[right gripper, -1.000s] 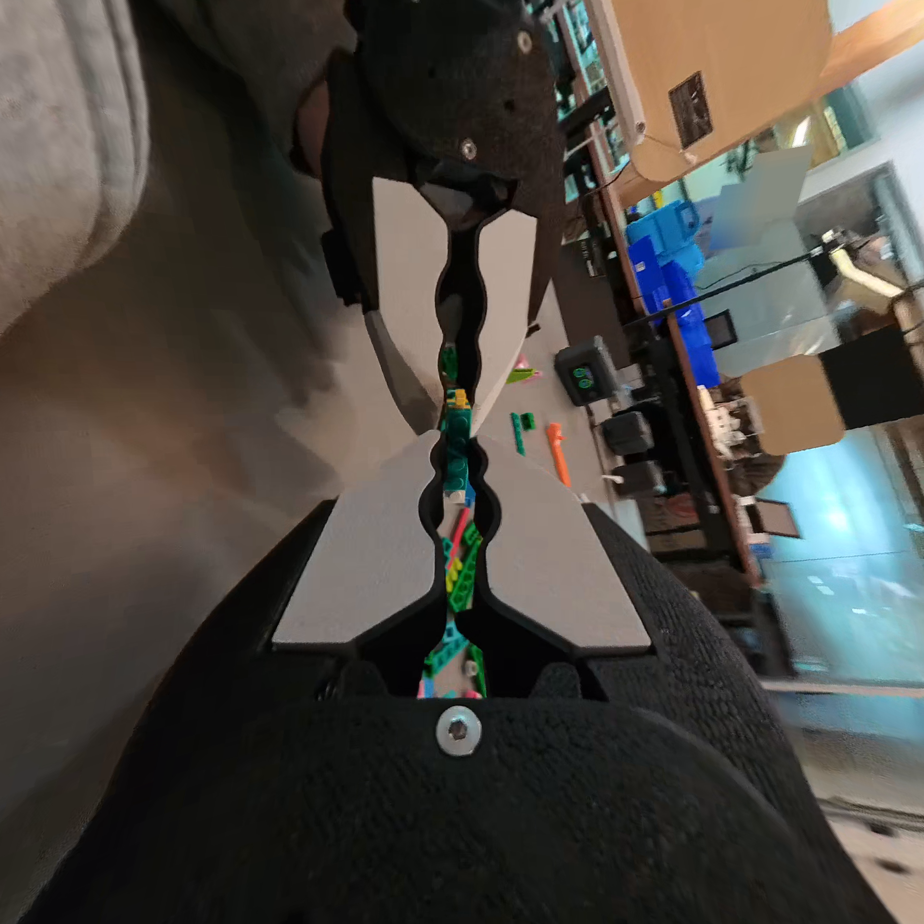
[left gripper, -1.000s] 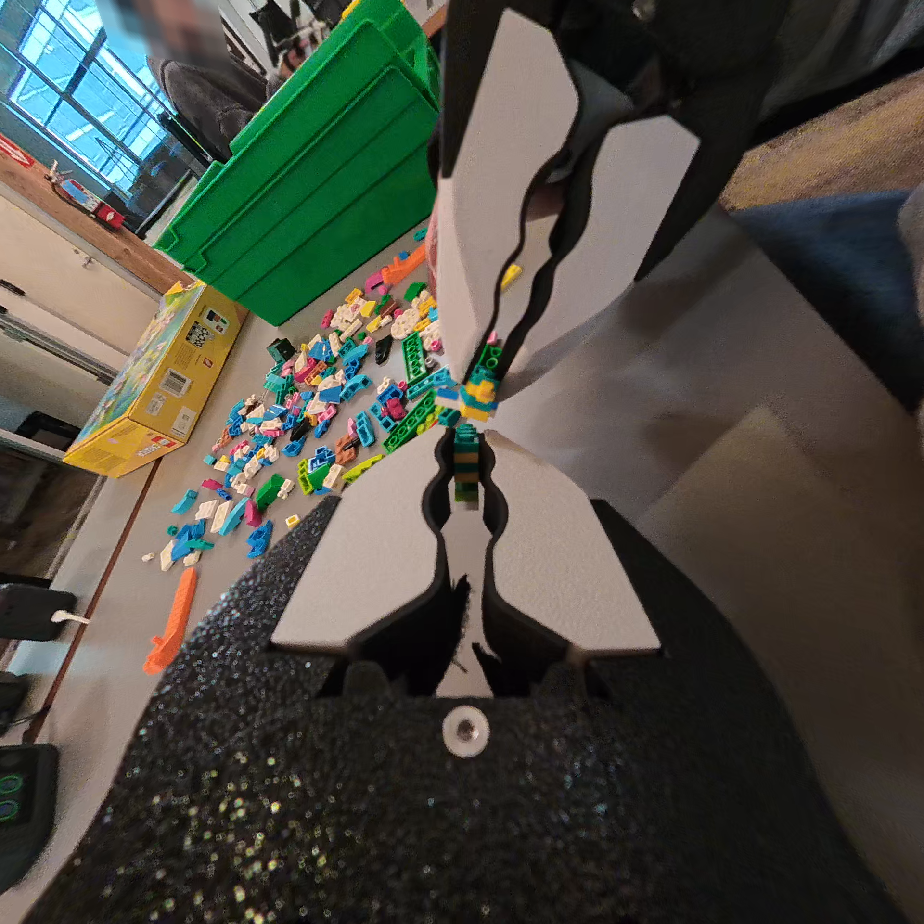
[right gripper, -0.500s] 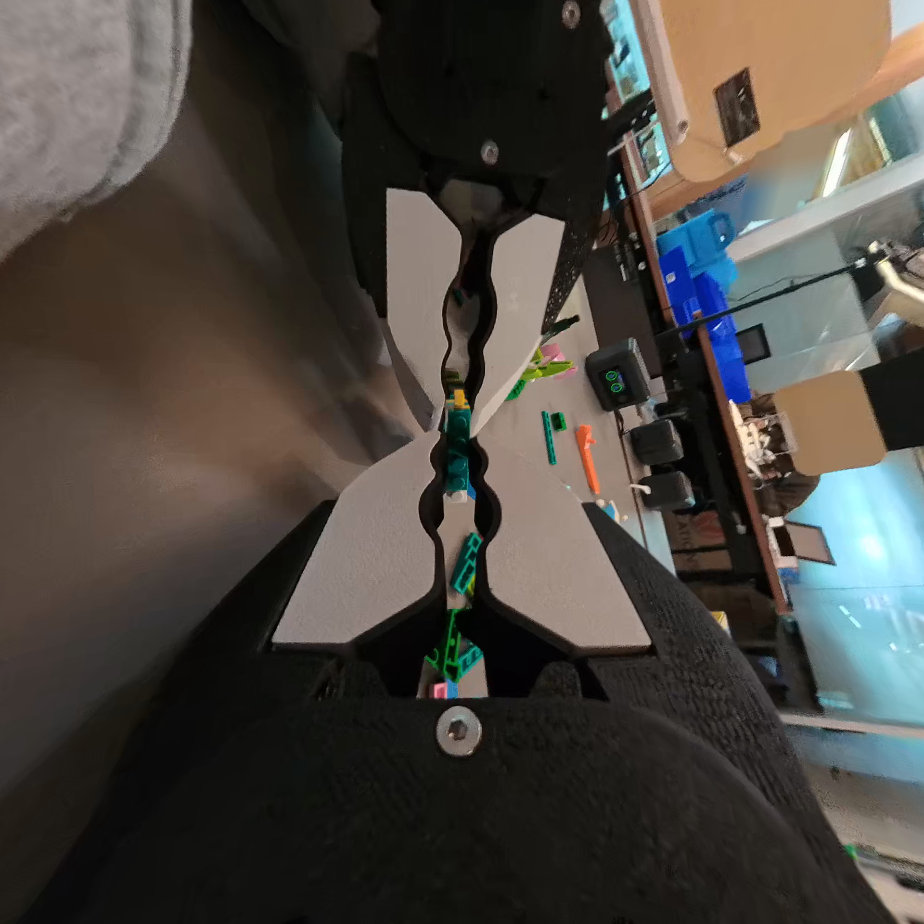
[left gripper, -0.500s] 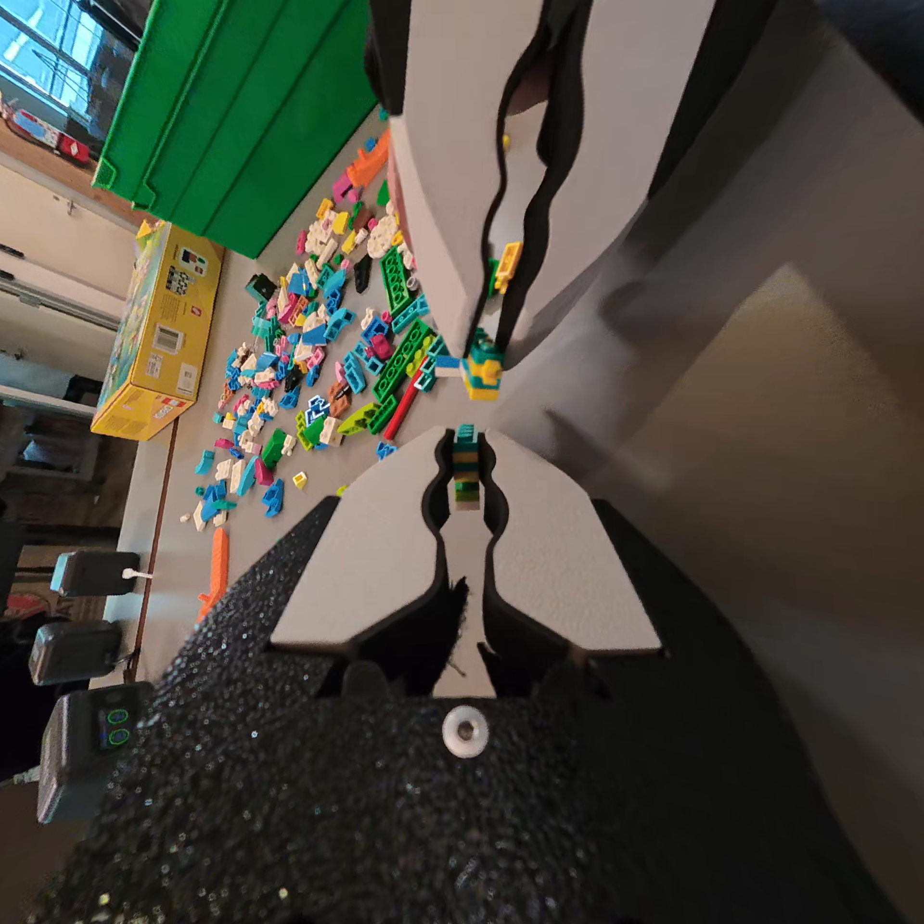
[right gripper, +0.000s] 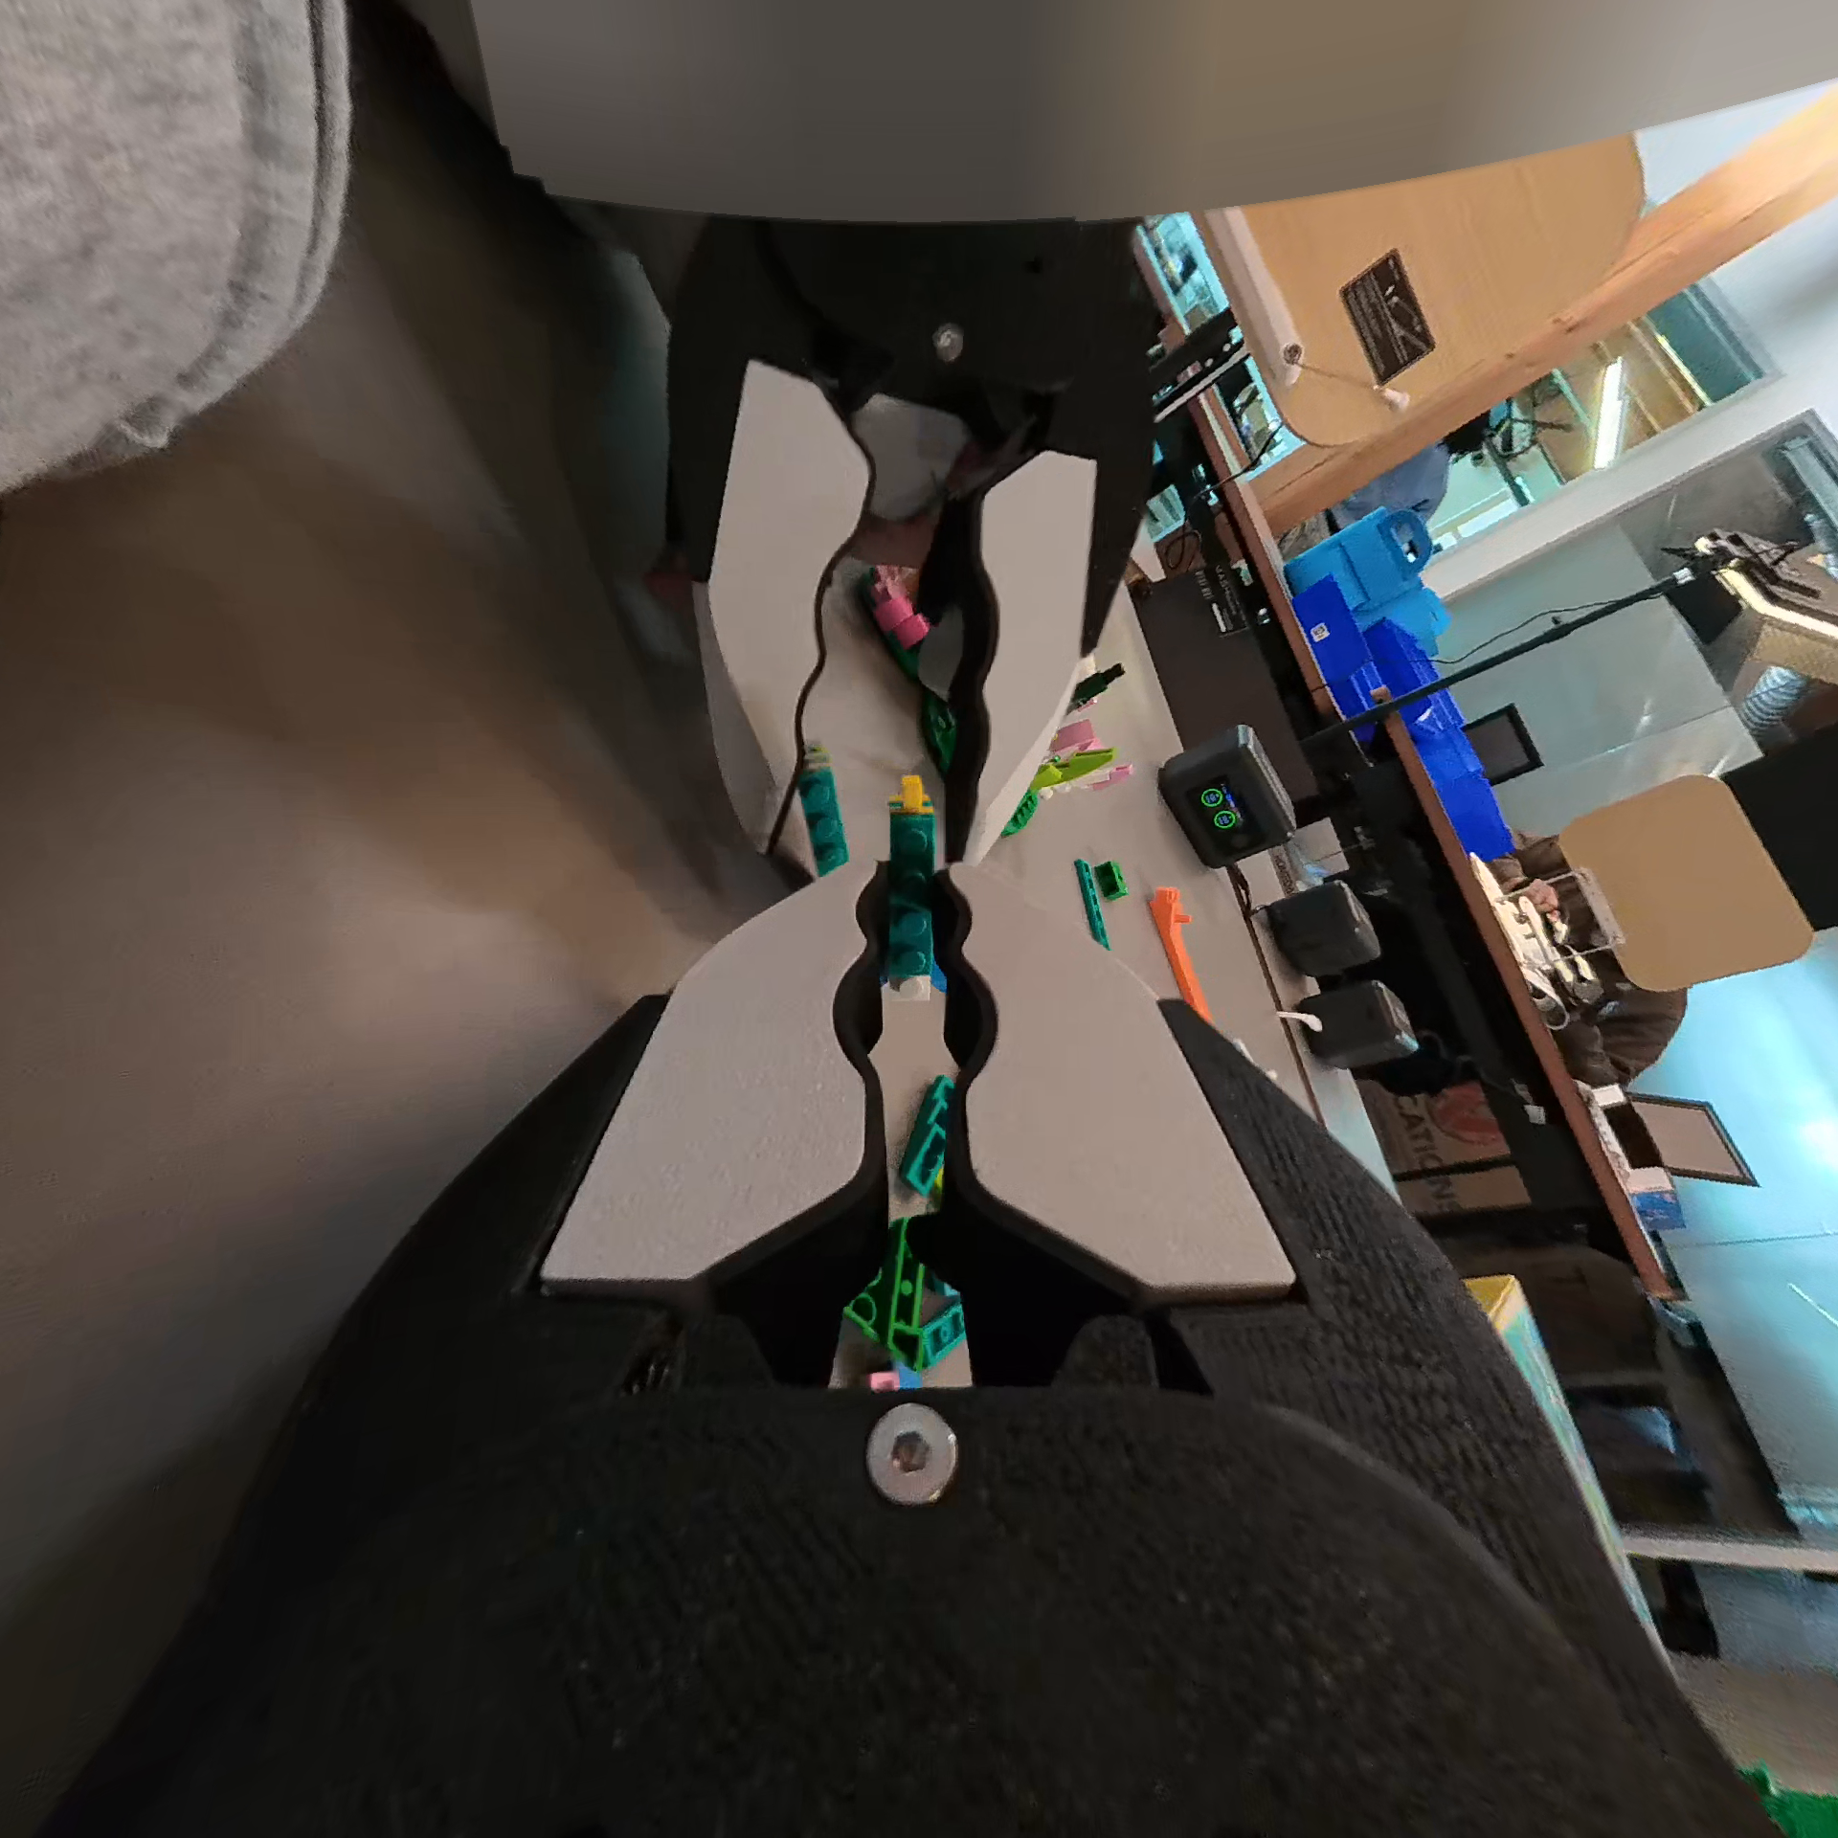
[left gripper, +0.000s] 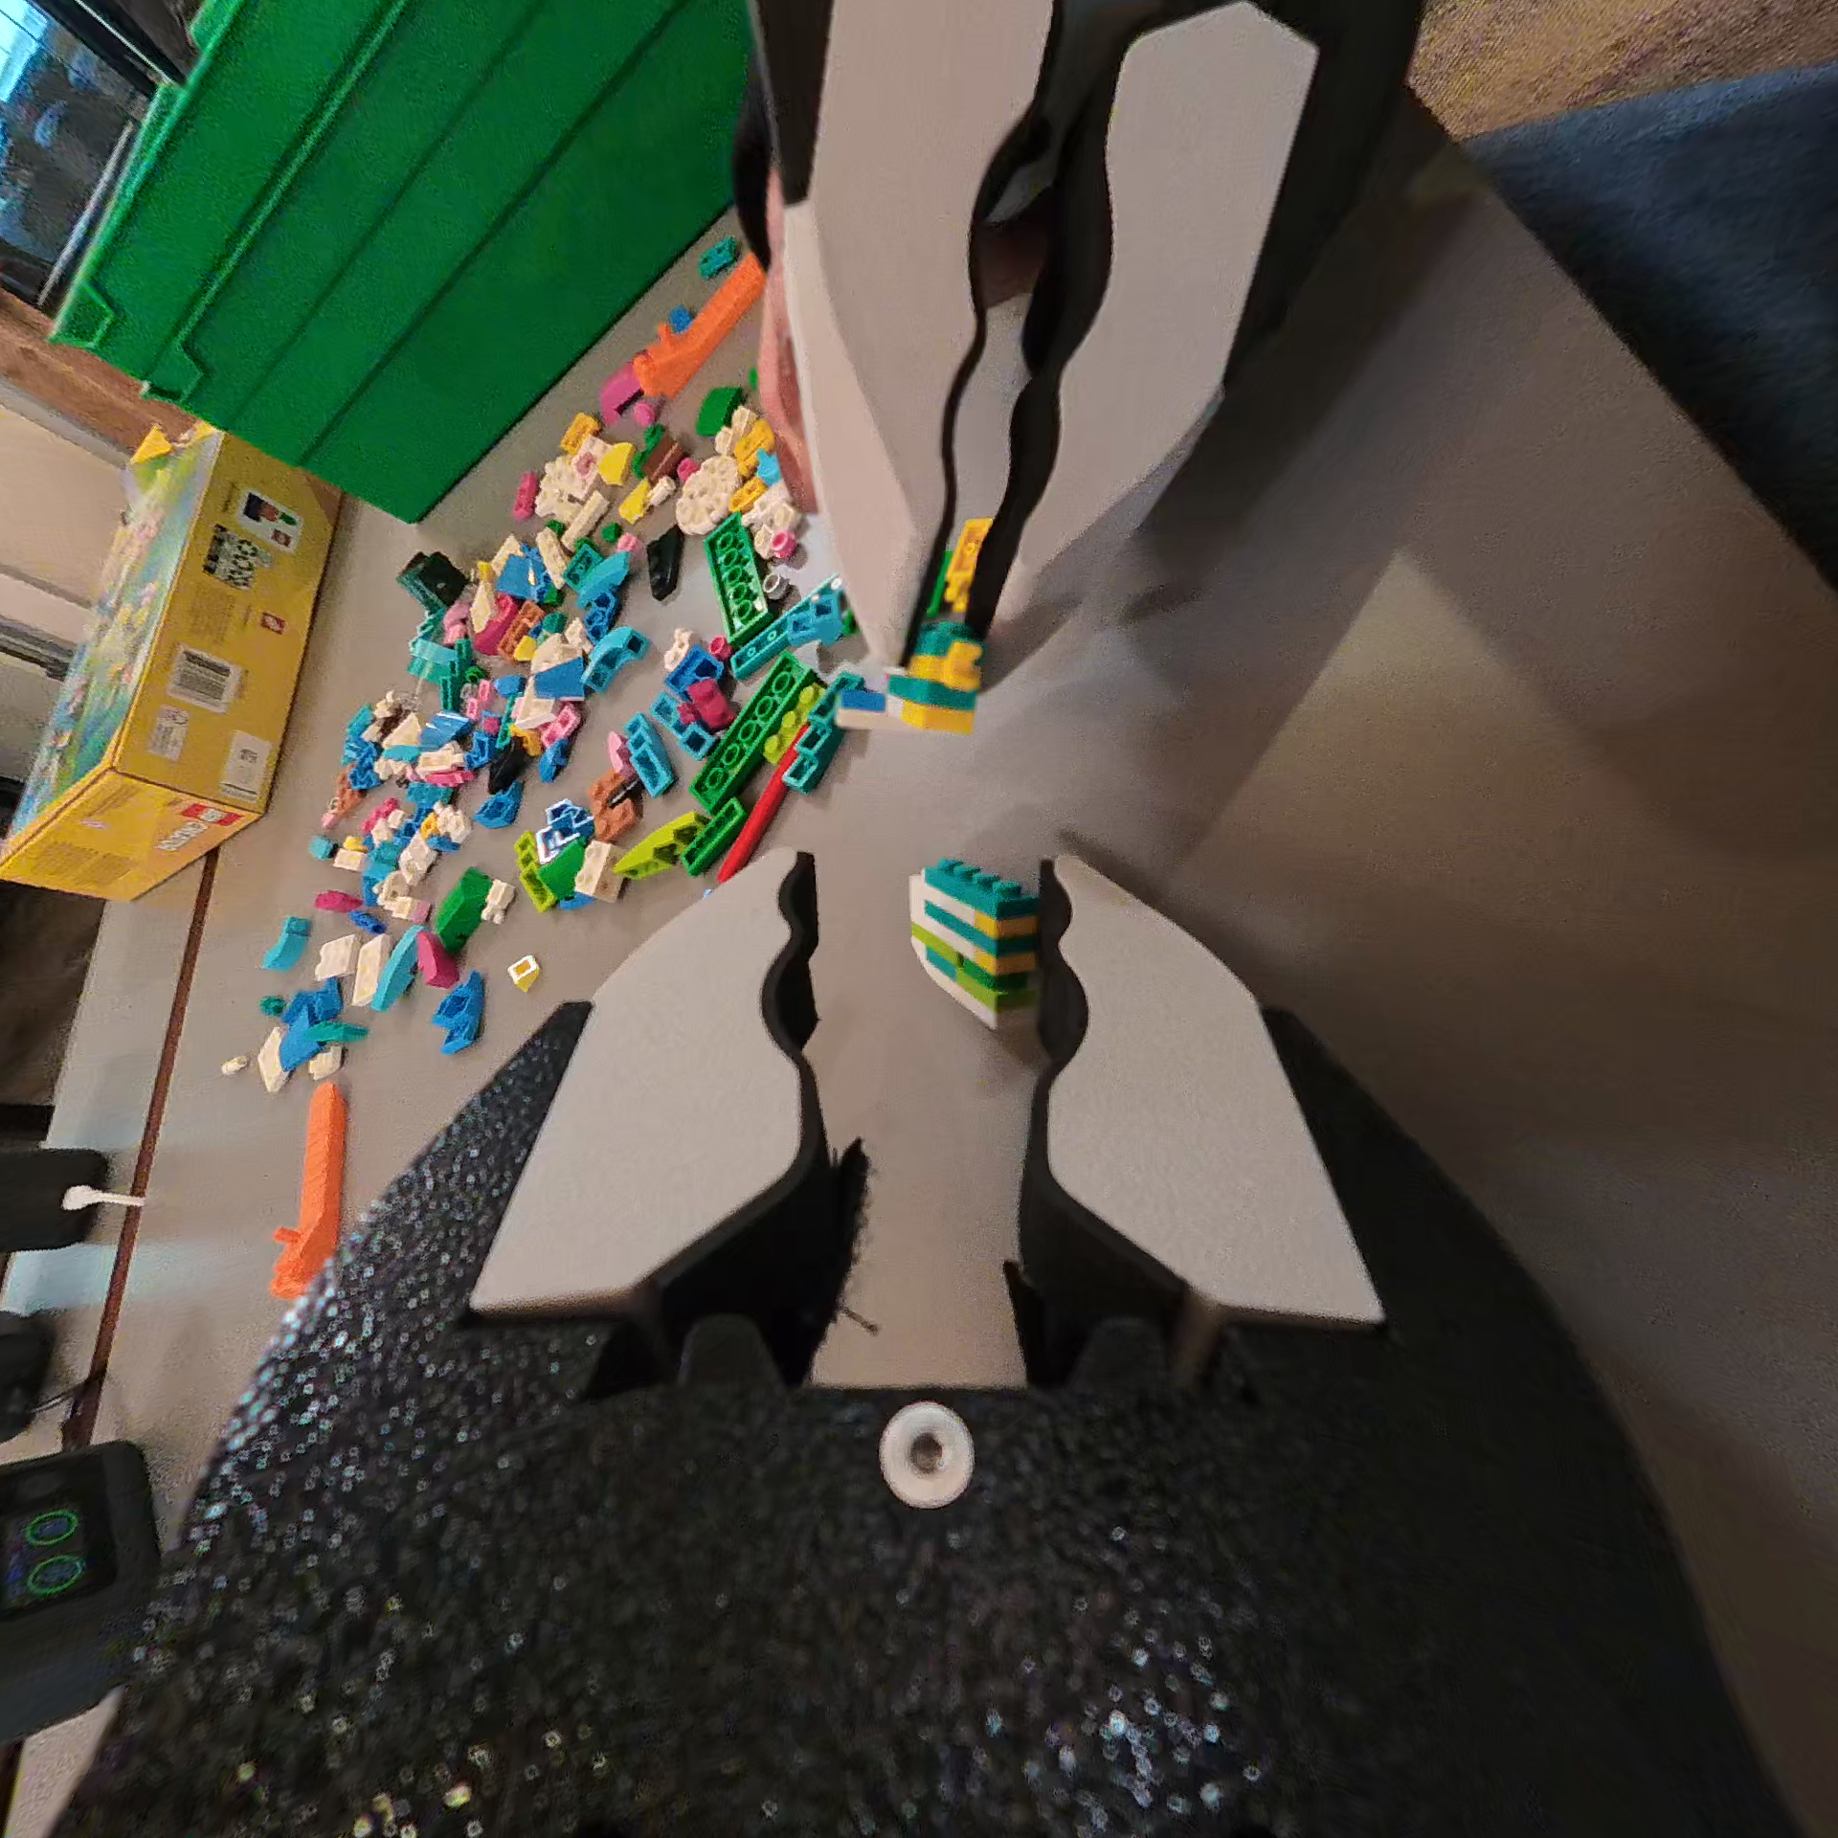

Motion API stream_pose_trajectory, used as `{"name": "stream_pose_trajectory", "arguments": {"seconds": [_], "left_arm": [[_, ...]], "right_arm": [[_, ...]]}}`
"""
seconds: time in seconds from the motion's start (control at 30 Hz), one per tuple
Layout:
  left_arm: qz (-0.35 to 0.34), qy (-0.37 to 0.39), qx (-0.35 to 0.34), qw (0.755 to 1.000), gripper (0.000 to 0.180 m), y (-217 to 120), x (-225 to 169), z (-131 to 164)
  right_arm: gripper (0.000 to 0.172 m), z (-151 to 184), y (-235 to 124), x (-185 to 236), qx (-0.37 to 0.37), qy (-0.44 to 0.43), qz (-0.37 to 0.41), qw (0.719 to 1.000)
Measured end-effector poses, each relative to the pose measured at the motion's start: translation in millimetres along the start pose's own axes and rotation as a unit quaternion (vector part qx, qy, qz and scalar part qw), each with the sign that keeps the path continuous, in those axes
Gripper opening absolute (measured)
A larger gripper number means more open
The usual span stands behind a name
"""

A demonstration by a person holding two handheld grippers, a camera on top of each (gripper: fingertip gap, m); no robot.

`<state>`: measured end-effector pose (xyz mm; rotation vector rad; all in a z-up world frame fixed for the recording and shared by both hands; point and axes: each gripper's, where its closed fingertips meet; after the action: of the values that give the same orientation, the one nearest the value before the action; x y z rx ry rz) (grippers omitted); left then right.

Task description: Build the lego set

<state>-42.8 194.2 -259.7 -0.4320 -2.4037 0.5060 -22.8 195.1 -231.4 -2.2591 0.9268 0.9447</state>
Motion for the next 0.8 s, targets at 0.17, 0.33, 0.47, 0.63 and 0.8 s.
{"name": "stream_pose_trajectory", "arguments": {"seconds": [0.17,0.33,0.47,0.63,0.8], "left_arm": [[0.018,0.003,0.015,1.000,0.042,-3.0,-0.7,4.9],[0.048,-0.034,0.013,0.998,0.041,-2.4,-7.1,4.8],[0.052,-0.063,0.009,0.997,0.042,-5.4,-3.8,3.3],[0.020,-0.104,0.022,0.994,0.048,-15.9,13.1,4.2],[-0.049,-0.228,0.035,0.972,0.046,-29.8,20.2,-0.1]], "right_arm": [[0.006,6.2,3.5,9.9,0.023,-0.030,-0.019,0.999],[0.006,10.5,6.6,17.0,0.046,-0.071,-0.032,0.996],[0.007,10.7,8.2,20.1,0.054,-0.091,-0.037,0.994],[0.007,13.5,5.6,12.8,0.057,-0.095,-0.020,0.994],[0.006,10.1,3.2,-10.5,0.040,-0.167,0.072,0.983]]}}
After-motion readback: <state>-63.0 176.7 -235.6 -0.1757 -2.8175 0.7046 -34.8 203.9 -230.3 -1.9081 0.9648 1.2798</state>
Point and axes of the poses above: each gripper's, where its closed fingertips meet, y out along the fingers, z out of its underside, x = y × z across the jaws, and after that the axes turned 7 degrees about -x, right-handed
